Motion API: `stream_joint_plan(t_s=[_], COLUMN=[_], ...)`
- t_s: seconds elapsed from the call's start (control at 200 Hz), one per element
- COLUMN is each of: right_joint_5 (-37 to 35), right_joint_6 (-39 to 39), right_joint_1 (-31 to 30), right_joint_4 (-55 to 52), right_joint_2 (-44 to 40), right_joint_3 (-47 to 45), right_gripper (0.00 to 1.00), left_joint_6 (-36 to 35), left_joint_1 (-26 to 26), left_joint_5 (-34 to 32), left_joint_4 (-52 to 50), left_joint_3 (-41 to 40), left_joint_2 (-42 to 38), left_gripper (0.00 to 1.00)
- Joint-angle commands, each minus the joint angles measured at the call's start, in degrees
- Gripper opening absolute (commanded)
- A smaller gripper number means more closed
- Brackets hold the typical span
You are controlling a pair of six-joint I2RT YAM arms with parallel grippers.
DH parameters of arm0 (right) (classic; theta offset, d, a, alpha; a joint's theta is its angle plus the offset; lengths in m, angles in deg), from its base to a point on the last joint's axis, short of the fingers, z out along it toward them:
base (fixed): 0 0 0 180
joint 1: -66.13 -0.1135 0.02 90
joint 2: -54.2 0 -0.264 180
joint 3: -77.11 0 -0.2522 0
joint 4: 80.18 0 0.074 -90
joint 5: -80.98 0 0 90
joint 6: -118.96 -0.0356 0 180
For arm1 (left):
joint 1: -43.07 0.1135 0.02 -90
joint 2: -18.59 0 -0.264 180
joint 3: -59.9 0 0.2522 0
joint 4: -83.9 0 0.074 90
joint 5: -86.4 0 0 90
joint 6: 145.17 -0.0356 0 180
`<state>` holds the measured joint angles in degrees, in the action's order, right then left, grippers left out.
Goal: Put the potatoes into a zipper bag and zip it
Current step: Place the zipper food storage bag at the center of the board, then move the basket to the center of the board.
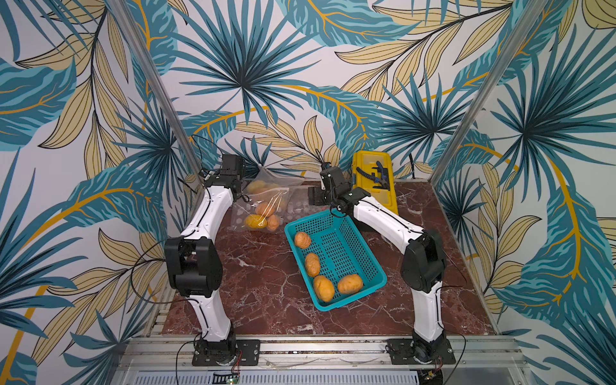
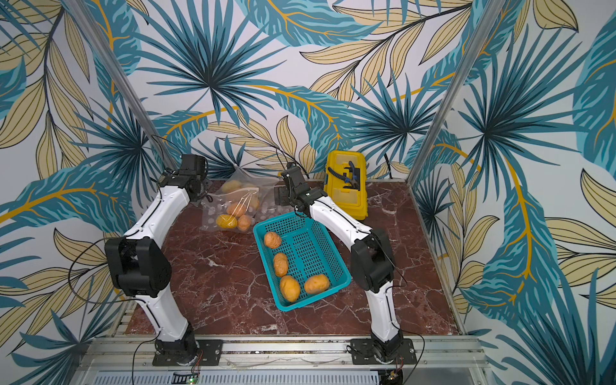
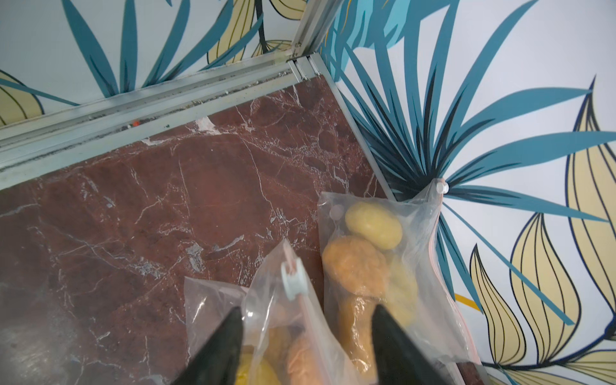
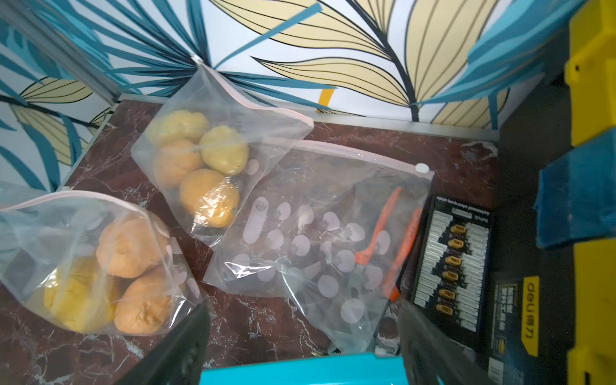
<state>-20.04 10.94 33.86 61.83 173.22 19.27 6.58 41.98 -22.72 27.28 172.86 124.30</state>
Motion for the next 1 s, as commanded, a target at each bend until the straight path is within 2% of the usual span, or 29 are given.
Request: stream_joint_plan(t_s=[0.0,0.15,0.275,0.426,0.556,0.751,0.831,0.996], right_joint_5=[0.5,0.0,1.3,3.1,4.3,5.0,6.2,6.1], right_joint_6=[-1.5,-0.3,-1.2,-1.8,-2.9,-4.2,-4.4,-4.4], right_joint_1=[1.7,2.7,3.8,3.9,3.8,3.8,3.8,3.8], right_joint_4=[-6.0,-13.4,-14.1,-10.0,-7.1,-1.6,1.1,1.2], right_joint_2=[4.0,11.5,13.2,10.2,6.1,-1.2,-4.0,-6.4], right_joint_3=[3.6,13.9,14.7,6.9,-1.1,-13.2,-17.5,-18.9], right_gripper=[0.93,0.99,0.99,0.99,0.99,0.96,0.96,0.95], left_joint_6=[-1.6,-4.5,-8.7,-10.9,-13.6,-19.5,-20.8,-23.2], left_joint_1=[0.0,-1.9,-5.8,-11.0,-16.4,-17.7,-19.0,-22.8], left_joint_5=[3.0,5.3,7.1,7.2,3.4,12.6,12.6,10.6], left_joint_4=[-0.5,-0.5,-0.5,3.4,5.4,6.1,8.1,8.6], left_joint_3=[-2.5,-6.8,-8.7,-13.7,-14.9,-13.5,-13.7,-11.4], left_joint_2=[-5.3,-10.6,-12.9,-16.9,-18.1,-17.0,-16.3,-13.5], left_gripper=[0.87,0.97,0.99,0.99,0.99,0.99,0.99,0.99])
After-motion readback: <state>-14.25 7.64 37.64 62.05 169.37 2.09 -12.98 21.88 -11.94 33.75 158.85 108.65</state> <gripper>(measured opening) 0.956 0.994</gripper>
